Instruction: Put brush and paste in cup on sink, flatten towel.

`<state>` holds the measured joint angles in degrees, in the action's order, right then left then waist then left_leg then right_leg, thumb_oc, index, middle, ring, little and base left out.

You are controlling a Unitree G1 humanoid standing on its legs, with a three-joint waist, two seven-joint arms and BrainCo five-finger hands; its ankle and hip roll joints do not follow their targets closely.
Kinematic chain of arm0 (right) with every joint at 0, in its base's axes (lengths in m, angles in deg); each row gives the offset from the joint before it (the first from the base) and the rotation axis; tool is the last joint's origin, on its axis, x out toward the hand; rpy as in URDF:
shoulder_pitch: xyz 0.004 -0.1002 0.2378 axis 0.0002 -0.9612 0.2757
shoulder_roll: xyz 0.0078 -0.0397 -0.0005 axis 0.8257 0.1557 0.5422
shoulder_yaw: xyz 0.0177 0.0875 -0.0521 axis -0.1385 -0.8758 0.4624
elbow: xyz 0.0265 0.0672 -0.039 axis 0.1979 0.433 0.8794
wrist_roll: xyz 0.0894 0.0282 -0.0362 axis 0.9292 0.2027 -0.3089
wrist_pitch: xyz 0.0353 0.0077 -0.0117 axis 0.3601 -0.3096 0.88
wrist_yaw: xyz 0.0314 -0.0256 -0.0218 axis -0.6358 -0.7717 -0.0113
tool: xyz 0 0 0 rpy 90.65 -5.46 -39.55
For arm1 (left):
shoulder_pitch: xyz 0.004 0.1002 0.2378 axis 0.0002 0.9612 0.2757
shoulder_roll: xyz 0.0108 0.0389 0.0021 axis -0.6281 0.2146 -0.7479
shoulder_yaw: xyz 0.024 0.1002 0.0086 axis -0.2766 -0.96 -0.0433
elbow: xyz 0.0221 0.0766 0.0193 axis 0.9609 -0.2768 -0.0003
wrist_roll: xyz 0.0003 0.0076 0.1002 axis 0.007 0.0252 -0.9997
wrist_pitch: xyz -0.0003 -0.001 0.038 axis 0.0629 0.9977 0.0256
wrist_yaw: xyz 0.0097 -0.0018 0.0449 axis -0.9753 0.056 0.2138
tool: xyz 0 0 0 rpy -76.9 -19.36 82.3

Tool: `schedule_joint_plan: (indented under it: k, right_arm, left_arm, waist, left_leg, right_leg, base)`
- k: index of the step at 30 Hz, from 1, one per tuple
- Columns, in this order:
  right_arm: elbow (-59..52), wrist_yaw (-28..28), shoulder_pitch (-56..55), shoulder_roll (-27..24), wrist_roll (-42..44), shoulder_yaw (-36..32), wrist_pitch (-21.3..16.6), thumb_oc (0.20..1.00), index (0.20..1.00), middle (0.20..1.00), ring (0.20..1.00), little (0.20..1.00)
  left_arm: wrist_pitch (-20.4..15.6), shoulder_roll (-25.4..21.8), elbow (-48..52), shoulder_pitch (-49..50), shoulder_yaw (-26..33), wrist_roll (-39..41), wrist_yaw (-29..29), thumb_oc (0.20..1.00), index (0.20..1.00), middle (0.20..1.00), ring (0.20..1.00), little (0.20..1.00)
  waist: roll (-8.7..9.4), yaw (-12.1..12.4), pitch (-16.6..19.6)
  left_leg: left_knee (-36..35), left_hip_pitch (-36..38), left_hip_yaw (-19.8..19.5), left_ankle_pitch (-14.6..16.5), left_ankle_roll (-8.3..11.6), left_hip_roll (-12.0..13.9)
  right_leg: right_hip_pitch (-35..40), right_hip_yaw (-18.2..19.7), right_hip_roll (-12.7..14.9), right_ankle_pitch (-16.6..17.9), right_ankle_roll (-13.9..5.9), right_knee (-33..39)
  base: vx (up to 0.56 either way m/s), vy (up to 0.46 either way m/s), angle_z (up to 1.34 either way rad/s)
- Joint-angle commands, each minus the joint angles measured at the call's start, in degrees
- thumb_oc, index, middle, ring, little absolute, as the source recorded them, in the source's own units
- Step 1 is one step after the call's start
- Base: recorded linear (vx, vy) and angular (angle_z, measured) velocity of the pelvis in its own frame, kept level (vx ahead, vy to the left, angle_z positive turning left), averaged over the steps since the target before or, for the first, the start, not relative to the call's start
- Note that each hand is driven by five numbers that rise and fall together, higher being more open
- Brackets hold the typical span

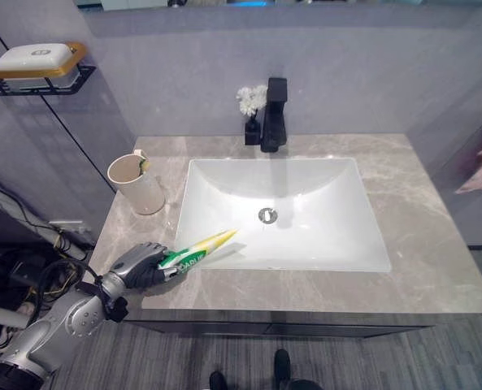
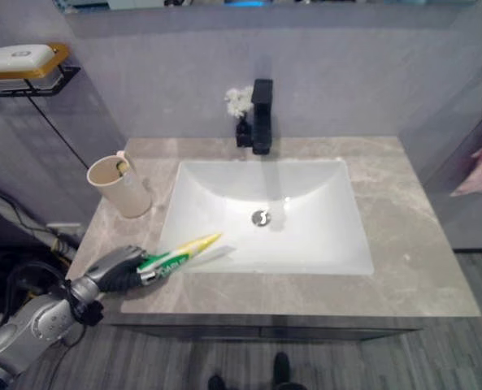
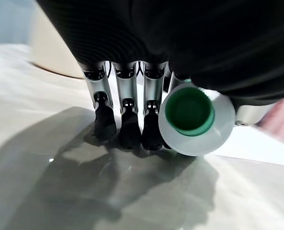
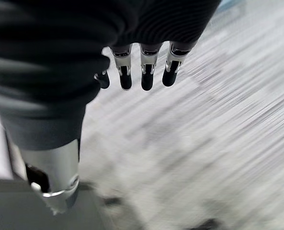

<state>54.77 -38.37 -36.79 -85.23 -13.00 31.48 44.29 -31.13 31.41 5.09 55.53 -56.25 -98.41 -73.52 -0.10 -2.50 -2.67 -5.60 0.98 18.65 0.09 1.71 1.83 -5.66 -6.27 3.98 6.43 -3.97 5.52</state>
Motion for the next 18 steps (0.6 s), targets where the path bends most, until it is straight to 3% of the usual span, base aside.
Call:
schedule_joint_plan:
  k: [1, 3, 5, 6, 7, 8, 10, 12, 13, 14, 17, 18]
  right_arm:
    - [-1.1, -1.5, 2.0, -5.1, 7.1, -1.3, -3.0, 1.000, 1.000, 1.000, 1.000, 1.000]
    - [-3.4, -2.5, 2.3, -6.6, 6.3, -1.6, -3.3, 1.000, 1.000, 1.000, 1.000, 1.000]
    - [-32.3, -7.7, -2.1, -10.3, 2.1, -4.4, -7.9, 1.000, 1.000, 1.000, 1.000, 1.000]
    - [-46.1, -11.6, -5.7, -9.2, -2.6, -7.9, -9.1, 1.000, 1.000, 1.000, 1.000, 1.000]
    - [-47.7, -12.2, -6.6, -8.6, -3.3, -8.5, -8.3, 1.000, 1.000, 1.000, 1.000, 1.000]
    - [-61.5, -16.2, -8.6, -8.6, -11.5, -12.0, -9.7, 1.000, 1.000, 1.000, 1.000, 1.000]
    - [-76.4, -17.7, -9.6, -7.8, -18.9, -13.9, -9.3, 1.000, 1.000, 1.000, 1.000, 1.000]
    - [-82.0, -16.3, -6.9, -8.3, -21.3, -11.5, -10.7, 1.000, 1.000, 1.000, 1.000, 1.000]
    - [-85.7, -13.1, -5.5, -9.9, -22.9, -8.3, -11.1, 1.000, 1.000, 1.000, 1.000, 1.000]
    - [-86.2, -12.9, -4.5, -10.6, -23.7, -7.2, -10.6, 1.000, 1.000, 1.000, 1.000, 1.000]
    - [-85.4, -8.0, 4.9, -16.6, -24.9, 4.4, -8.7, 1.000, 1.000, 1.000, 1.000, 1.000]
    - [-84.9, -8.0, 5.7, -16.8, -24.8, 4.9, -8.7, 1.000, 1.000, 1.000, 1.000, 1.000]
  left_arm:
    - [-2.0, 1.4, 5.4, -5.8, 0.0, 1.0, 1.9, 0.200, 0.200, 0.200, 0.200, 0.200]
    - [-1.8, 1.5, 5.8, -7.5, -0.1, 0.7, 2.7, 0.200, 0.200, 0.200, 0.200, 0.200]
    - [-1.7, 4.6, 6.1, -8.8, 1.5, -0.9, 5.9, 0.200, 0.200, 0.200, 0.200, 0.200]
    - [-1.8, 6.0, 6.9, -8.7, 2.1, -3.8, 6.8, 0.200, 0.200, 0.200, 0.200, 0.200]
    - [-1.8, 6.1, 7.0, -8.7, 1.9, -4.0, 6.9, 0.200, 0.200, 0.200, 0.200, 0.200]
    - [-1.6, 7.0, 7.6, -9.5, 3.5, -7.2, 8.8, 0.200, 0.200, 0.200, 0.200, 0.200]
    - [-0.8, 7.5, 9.7, -10.5, 6.1, -9.3, 10.4, 0.200, 0.200, 0.200, 0.200, 0.200]
    - [-0.4, 8.6, 12.8, -13.7, 9.1, -9.1, 12.8, 0.200, 0.200, 0.200, 0.200, 0.200]
    - [-0.2, 8.8, 13.5, -15.8, 10.3, -8.5, 13.9, 0.200, 0.200, 0.200, 0.200, 0.200]
    - [-0.1, 8.7, 13.5, -17.0, 10.5, -8.1, 14.4, 0.200, 0.200, 0.200, 0.200, 0.200]
    - [0.6, 8.3, 12.4, -26.0, 7.7, -6.5, 16.9, 0.200, 0.200, 0.200, 0.200, 0.200]
    - [0.7, 8.2, 12.0, -26.3, 7.7, -6.6, 17.1, 0.200, 0.200, 0.200, 0.200, 0.200]
  waist:
    - [-0.55, -1.9, 2.3]
    - [-0.43, -2.1, 2.5]
    - [-0.23, -4.5, 3.0]
    - [-0.48, -5.3, 3.6]
    - [-0.44, -5.1, 3.6]
    - [-0.54, -5.7, 4.2]
    - [-0.50, -6.0, 4.7]
    - [-0.22, -5.8, 5.4]
    - [0.01, -5.6, 5.7]
    - [0.14, -5.7, 5.6]
    - [1.10, -4.2, 6.3]
    - [1.06, -4.4, 6.1]
  left_leg:
    - [0.6, -0.4, -1.1, -1.4, 2.83, 0.8]
    - [0.6, -0.5, -1.0, -1.5, 2.86, 0.9]
    - [0.6, 0.1, -0.3, -1.3, 2.82, 1.1]
    - [0.6, 0.4, 0.1, -1.2, 2.62, 1.2]
    - [0.6, 0.3, 0.1, -1.6, 2.59, 1.3]
    - [0.6, 0.6, 0.2, -1.4, 2.39, 1.4]
    - [0.6, 0.6, 0.4, -1.5, 2.27, 1.4]
    - [0.6, 0.6, 0.6, -1.7, 2.21, 1.6]
    - [0.6, 0.7, 0.7, -1.6, 2.30, 1.7]
    - [0.6, 0.3, 0.9, -2.1, 2.26, 1.8]
    - [0.6, 0.6, 1.0, -2.4, 2.45, 2.2]
    - [0.6, 0.7, 1.1, -2.4, 2.47, 2.2]
  right_leg:
    - [4.3, 0.6, 2.3, -1.9, -4.83, -0.8]
    - [4.2, 0.7, 2.3, -1.8, -4.83, -0.9]
    - [4.0, 1.8, 2.1, -1.7, -4.95, -1.0]
    - [4.3, 2.1, 2.1, -1.6, -4.92, -1.0]
    - [4.1, 2.1, 2.0, -1.2, -4.80, -1.0]
    - [4.4, 2.1, 2.1, -1.2, -4.71, -1.2]
    - [4.4, 2.3, 2.1, -1.0, -4.61, -1.2]
    - [4.2, 2.6, 2.1, -0.7, -4.68, -1.0]
    - [4.2, 2.9, 2.1, -0.9, -4.79, -1.0]
    - [3.8, 3.1, 2.1, -0.3, -4.65, -0.9]
    - [4.0, 2.9, 2.0, -0.3, -4.54, -1.0]
    - [4.0, 3.0, 2.0, -0.3, -4.53, -1.0]
  base:
    - [-0.08, -0.041, -0.05]
    - [-0.07, -0.037, -0.12]
    - [-0.05, -0.008, -0.14]
    - [-0.05, 0.004, -0.06]
    - [-0.06, -0.001, -0.10]
    - [-0.05, -0.006, -0.22]
    - [-0.06, 0.004, -0.20]
    - [-0.07, -0.002, -0.06]
    - [-0.08, -0.016, -0.15]
    - [-0.09, -0.023, -0.17]
    - [-0.06, -0.026, -0.12]
    - [0.00, 0.000, 0.00]
